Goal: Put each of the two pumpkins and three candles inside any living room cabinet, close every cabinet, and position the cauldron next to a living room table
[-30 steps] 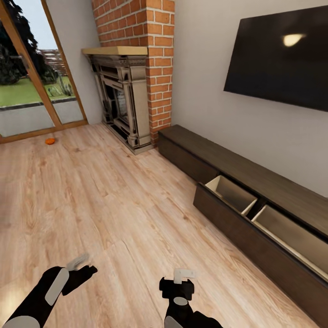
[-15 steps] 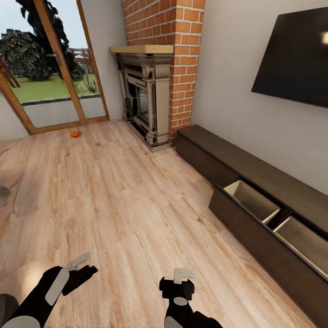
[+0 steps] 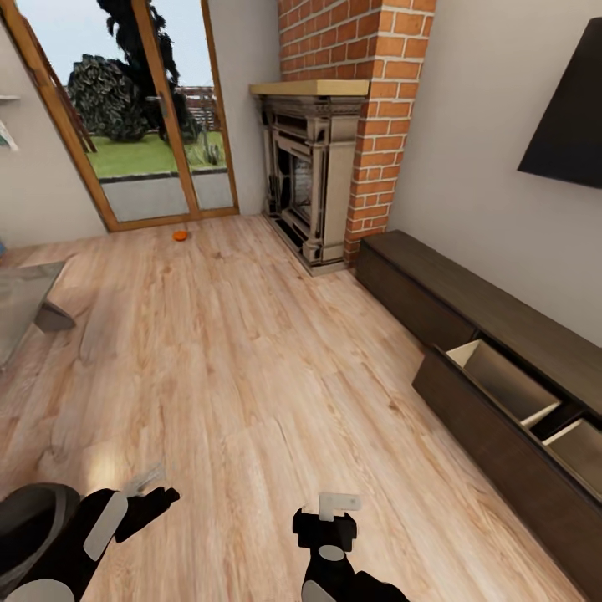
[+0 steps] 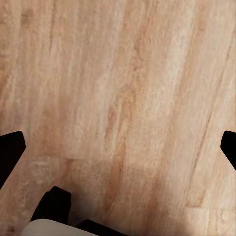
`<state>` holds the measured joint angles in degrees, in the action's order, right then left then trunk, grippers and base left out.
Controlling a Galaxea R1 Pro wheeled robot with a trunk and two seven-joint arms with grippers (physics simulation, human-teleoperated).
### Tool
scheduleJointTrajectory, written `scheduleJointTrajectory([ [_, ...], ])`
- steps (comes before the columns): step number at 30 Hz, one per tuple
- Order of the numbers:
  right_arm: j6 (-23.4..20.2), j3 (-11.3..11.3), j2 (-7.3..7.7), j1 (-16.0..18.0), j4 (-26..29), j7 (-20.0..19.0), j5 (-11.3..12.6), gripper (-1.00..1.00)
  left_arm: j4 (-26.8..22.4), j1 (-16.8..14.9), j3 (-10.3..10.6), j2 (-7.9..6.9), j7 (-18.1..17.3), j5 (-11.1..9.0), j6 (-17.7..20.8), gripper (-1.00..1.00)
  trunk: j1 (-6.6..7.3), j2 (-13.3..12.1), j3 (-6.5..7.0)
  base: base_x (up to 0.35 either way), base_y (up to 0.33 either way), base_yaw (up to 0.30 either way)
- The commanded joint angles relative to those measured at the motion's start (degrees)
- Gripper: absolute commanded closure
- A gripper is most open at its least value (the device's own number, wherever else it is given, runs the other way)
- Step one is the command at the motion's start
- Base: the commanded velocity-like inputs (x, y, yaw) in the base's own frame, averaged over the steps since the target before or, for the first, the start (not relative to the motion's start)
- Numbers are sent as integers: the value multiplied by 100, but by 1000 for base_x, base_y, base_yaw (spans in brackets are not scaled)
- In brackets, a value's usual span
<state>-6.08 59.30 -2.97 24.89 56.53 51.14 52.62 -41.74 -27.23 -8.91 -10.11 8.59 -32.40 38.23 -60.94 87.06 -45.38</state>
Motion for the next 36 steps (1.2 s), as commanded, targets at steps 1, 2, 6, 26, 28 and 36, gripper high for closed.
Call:
scheduleJointTrajectory([
  [1,-44,13,4,7,7,36,11,-100,-10,-1,-6,0,44,-59,27,-100,2,3,-6,-136,0,274],
  [2,-46,12,3,7,7,36,11,-100,-10,-1,-6,0,45,-58,27,-100,2,3,-6,-137,0,274],
  [6,-50,12,1,7,7,35,12,-100,-10,-1,-6,0,46,-62,27,-100,2,3,-8,-139,0,275],
  [26,-51,17,-1,7,7,42,11,-100,-10,-1,-6,7,46,-65,27,-100,2,3,-8,-63,0,276],
  [28,-51,19,-1,7,7,39,11,-100,-10,-1,-6,8,45,-65,27,-100,2,3,-8,0,0,277],
  [36,-42,20,-2,7,7,36,11,-100,-10,-1,3,9,46,-65,27,-100,2,3,-8,0,0,279],
])
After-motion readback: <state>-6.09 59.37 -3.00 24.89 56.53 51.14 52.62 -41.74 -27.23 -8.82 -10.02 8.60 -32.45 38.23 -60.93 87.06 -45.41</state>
